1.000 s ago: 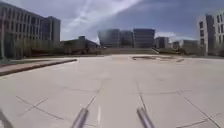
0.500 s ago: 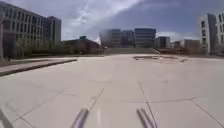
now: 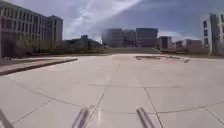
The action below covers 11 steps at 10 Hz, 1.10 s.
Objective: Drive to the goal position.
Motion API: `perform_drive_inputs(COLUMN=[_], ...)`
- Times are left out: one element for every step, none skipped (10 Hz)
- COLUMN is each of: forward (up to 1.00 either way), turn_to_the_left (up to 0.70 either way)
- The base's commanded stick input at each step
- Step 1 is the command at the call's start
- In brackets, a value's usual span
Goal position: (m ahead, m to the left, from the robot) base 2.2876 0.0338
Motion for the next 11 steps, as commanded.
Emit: perform_drive_inputs(forward=[0.5,0.5,0.5,0.5,0.5,0.5,0.5,0.5,0.5,0.5,0.5], turn_to_the_left=[0.0,0.0,0.0,0.0,0.0,0.0,0.0,0.0,0.0,0.0,0.0])
